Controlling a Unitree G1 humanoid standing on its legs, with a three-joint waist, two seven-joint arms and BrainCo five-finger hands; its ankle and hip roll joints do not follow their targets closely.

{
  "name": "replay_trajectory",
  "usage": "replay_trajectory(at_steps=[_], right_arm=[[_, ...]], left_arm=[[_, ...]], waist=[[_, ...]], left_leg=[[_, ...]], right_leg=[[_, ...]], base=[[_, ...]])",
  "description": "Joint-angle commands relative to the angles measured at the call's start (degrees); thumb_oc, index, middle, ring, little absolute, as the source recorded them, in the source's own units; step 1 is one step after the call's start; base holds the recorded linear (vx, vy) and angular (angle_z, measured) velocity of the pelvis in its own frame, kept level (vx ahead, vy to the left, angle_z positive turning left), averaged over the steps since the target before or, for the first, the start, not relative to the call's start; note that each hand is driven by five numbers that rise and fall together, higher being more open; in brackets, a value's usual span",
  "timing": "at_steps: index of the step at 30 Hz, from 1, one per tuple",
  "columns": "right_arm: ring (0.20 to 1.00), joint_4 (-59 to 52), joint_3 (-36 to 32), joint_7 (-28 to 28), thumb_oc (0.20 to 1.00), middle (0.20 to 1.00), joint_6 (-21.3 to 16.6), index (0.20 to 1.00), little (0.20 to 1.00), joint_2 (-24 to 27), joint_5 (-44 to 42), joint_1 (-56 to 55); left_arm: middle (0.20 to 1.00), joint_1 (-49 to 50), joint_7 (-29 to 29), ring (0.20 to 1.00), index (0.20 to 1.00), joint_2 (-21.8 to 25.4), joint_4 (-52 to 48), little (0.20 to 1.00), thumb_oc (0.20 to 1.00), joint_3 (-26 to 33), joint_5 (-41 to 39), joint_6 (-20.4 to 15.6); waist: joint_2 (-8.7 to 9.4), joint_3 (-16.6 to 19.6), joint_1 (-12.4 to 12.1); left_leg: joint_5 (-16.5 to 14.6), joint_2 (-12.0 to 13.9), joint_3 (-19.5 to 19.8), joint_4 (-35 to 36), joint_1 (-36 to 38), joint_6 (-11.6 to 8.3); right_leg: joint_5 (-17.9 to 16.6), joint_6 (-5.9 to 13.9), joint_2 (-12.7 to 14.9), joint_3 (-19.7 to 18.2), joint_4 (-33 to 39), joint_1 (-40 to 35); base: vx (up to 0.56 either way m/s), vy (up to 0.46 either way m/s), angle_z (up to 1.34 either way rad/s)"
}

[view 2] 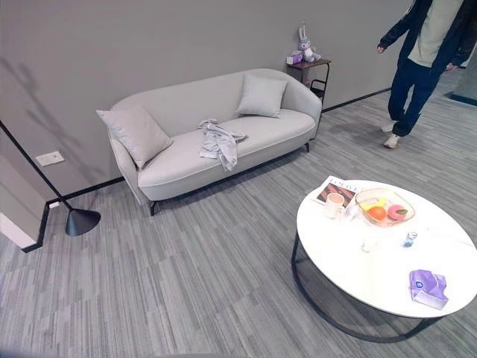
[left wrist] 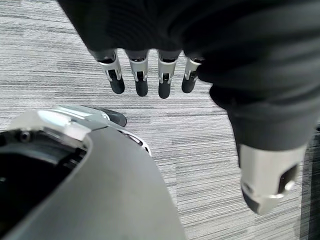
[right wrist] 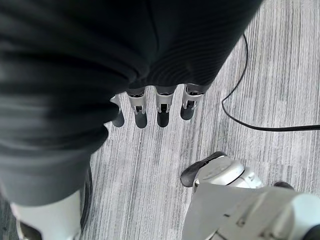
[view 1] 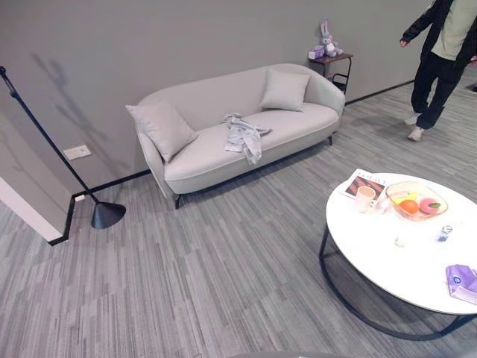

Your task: Hang the clothes on the sofa on the clothes rack.

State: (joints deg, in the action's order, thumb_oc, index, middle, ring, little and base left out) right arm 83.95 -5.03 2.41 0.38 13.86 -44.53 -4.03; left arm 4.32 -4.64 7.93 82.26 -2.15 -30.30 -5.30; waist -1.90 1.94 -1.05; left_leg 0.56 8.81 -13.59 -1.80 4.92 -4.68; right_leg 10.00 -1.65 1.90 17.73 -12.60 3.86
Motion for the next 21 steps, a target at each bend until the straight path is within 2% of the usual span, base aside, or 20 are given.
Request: replay_trajectory(at_steps=[1, 4, 7, 8, 10, 13, 14, 15, 16, 17, 18, 20, 21], right_arm=[[1.000, 5.1, -1.1, 0.9, 1.000, 1.000, -0.7, 1.000, 1.000, -1.0, 2.5, 4.3], [1.000, 5.2, -1.2, 0.8, 1.000, 1.000, -0.7, 1.000, 1.000, -0.7, 2.9, 4.7], [1.000, 5.1, -1.4, 0.8, 1.000, 1.000, -0.8, 1.000, 1.000, -0.1, 2.4, 5.1], [1.000, 5.1, -2.1, 0.7, 1.000, 1.000, -0.6, 1.000, 1.000, 0.3, 2.0, 5.1], [1.000, 5.0, -2.6, 0.6, 1.000, 1.000, -0.5, 1.000, 1.000, 0.6, 1.9, 5.2], [1.000, 4.3, -2.6, 0.7, 1.000, 1.000, -0.6, 1.000, 1.000, 0.7, 1.9, 5.5], [1.000, 4.1, -2.7, 0.9, 1.000, 1.000, -0.7, 1.000, 1.000, 0.7, 2.0, 5.7], [1.000, 4.1, -2.8, 1.4, 1.000, 1.000, -0.6, 1.000, 1.000, 0.7, 2.4, 5.5], [1.000, 3.9, -2.8, 1.5, 1.000, 1.000, -0.5, 1.000, 1.000, 0.6, 2.9, 5.5], [1.000, 3.9, -2.8, 1.5, 1.000, 1.000, -0.5, 1.000, 1.000, 0.6, 2.9, 5.6], [1.000, 3.8, -2.8, 1.7, 1.000, 1.000, -0.3, 1.000, 1.000, 0.5, 2.8, 5.7], [1.000, 3.9, -2.7, 1.5, 1.000, 1.000, -0.2, 1.000, 1.000, 0.3, 3.1, 5.1], [1.000, 4.1, -2.7, 1.5, 1.000, 1.000, -0.1, 1.000, 1.000, 0.2, 3.2, 4.5]], left_arm=[[1.000, -0.9, -0.2, 1.000, 1.000, -1.4, 2.6, 1.000, 1.000, 2.0, 1.8, -1.3], [1.000, -1.0, 0.0, 1.000, 1.000, -1.6, 2.4, 1.000, 1.000, 1.7, 2.1, -1.4], [1.000, -2.0, 0.3, 1.000, 1.000, -1.7, 2.1, 1.000, 1.000, 0.5, 2.0, -1.7], [1.000, -2.3, 0.1, 1.000, 1.000, -1.9, 2.1, 1.000, 1.000, -0.1, 2.3, -1.7], [1.000, -2.1, -0.1, 1.000, 1.000, -1.9, 2.7, 1.000, 1.000, -0.3, 2.9, -1.4], [1.000, -2.0, -0.2, 1.000, 1.000, -1.6, 3.7, 1.000, 1.000, -0.3, 4.0, -1.0], [1.000, -2.1, -0.3, 1.000, 1.000, -1.6, 4.1, 1.000, 1.000, -0.5, 4.6, -0.9], [1.000, -2.3, -0.4, 1.000, 1.000, -1.1, 4.4, 1.000, 1.000, -1.1, 6.1, -0.7], [1.000, -2.3, -0.4, 1.000, 1.000, -1.1, 4.3, 1.000, 1.000, -1.1, 6.0, -0.6], [1.000, -2.3, -0.4, 1.000, 1.000, -1.1, 4.3, 1.000, 1.000, -1.1, 6.0, -0.6], [1.000, -3.2, -0.4, 1.000, 1.000, -0.6, 3.6, 1.000, 1.000, -1.7, 6.4, -0.3], [1.000, -3.6, -0.3, 1.000, 1.000, -0.2, 3.0, 1.000, 1.000, -2.3, 6.7, -0.4], [1.000, -3.8, -0.3, 1.000, 1.000, 0.1, 2.7, 1.000, 1.000, -2.5, 6.8, -0.7]], waist=[[2.08, -0.2, -0.9], [1.72, -0.5, -0.9], [1.70, -1.5, -1.6], [1.78, -1.9, -1.7], [1.55, -2.2, -1.7], [1.12, -2.9, -1.7], [0.89, -3.0, -1.8], [0.17, -3.4, -1.9], [-0.44, -4.6, -1.2], [-0.36, -4.3, -1.3], [-1.74, -6.2, -0.4], [-2.41, -6.2, -0.2], [-2.27, -5.8, -0.1]], left_leg=[[4.7, -0.3, -0.7, 3.9, 3.3, -2.24], [3.7, -0.9, 0.1, 3.9, 2.8, -1.79], [2.0, -3.9, 6.0, 1.6, -1.0, -0.93], [-0.4, -5.2, 8.0, 0.4, -2.5, -0.34], [-2.1, -5.8, 8.1, -0.3, -2.7, 0.51], [-3.3, -6.6, 8.3, -1.0, -2.8, 1.78], [-3.9, -7.1, 8.4, -1.2, -2.8, 2.66], [-5.4, -8.5, 8.6, -1.2, -1.9, 5.26], [-6.5, -9.0, 8.7, -1.2, -0.6, 6.67], [-6.3, -9.1, 8.6, -1.2, -1.0, 6.74], [-6.8, -9.2, 9.4, -0.9, 0.6, 8.36], [-7.5, -9.0, 10.5, -0.5, 2.3, 8.42], [-8.1, -8.9, 11.3, 0.3, 3.6, 8.05]], right_leg=[[-9.8, 6.81, 1.0, -1.3, 17.6, -10.6], [-9.9, 7.09, 1.4, -1.6, 17.6, -10.1], [-10.2, 7.39, 2.6, -1.7, 17.6, -9.3], [-10.1, 7.36, 3.5, -0.8, 17.6, -9.8], [-9.8, 7.14, 4.0, -0.3, 17.2, -10.6], [-8.1, 6.88, 4.8, -0.5, 12.9, -9.3], [-7.2, 6.98, 5.3, -0.6, 9.7, -8.1], [-7.5, 8.59, 7.4, -0.9, -2.5, -3.6], [-10.6, 10.18, 8.9, -2.2, -11.2, 0.4], [-10.8, 10.19, 9.0, -2.4, -11.3, 0.9], [-14.2, 11.28, 10.0, -4.8, -23.9, 7.0], [-14.4, 11.05, 12.4, -4.1, -26.5, 9.6], [-13.8, 10.69, 13.2, -3.5, -23.9, 10.2]], base=[[0.05, 0.080, -0.10], [0.02, 0.080, -0.03], [0.00, 0.102, -0.07], [0.05, 0.152, 0.05], [0.07, 0.169, 0.18], [0.04, 0.141, 0.05], [0.07, 0.245, -0.09], [0.08, 0.366, -0.03], [0.06, 0.300, -0.10], [0.05, 0.293, -0.17], [0.15, 0.214, -0.02], [0.25, 0.127, 0.15], [0.31, -0.060, 0.04]])
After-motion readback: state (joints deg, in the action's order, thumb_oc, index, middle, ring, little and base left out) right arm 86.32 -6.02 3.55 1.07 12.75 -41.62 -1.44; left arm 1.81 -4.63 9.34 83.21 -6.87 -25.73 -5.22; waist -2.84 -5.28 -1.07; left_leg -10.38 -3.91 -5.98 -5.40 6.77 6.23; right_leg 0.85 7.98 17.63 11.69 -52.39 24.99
